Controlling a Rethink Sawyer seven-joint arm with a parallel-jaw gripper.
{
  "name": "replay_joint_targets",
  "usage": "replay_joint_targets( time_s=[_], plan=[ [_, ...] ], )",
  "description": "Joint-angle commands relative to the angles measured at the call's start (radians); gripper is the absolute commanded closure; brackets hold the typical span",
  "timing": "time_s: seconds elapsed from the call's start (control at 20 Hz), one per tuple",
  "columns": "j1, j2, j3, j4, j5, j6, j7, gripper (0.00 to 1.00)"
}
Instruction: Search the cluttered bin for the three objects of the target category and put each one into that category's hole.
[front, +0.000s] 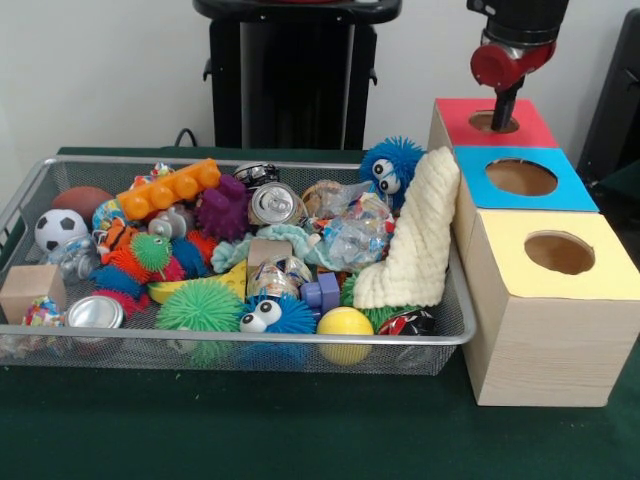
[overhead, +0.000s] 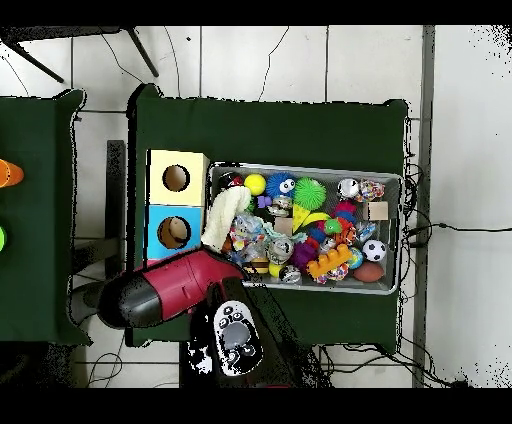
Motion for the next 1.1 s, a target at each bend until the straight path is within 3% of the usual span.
replay_joint_targets(
  time_s=[0.05, 0.35, 0.65, 0.8, 1.1],
  plan=[
    [-0.045, -0.076, 0.055, -0.043, 0.056, 0.083, 0.068, 1.00],
    [-0.091, -0.094, 0.082, -0.023, 0.060, 0.084, 0.012, 1.00],
    [-0.228, -0.133, 0.151, 0.014, 0.068, 0.118, -0.101, 1.00],
    [-0.318, -0.120, 0.205, 0.009, 0.032, 0.108, -0.184, 1.00],
    [-0.433, -0.038, 0.246, -0.096, -0.106, 0.183, -0.334, 1.00]
  ],
)
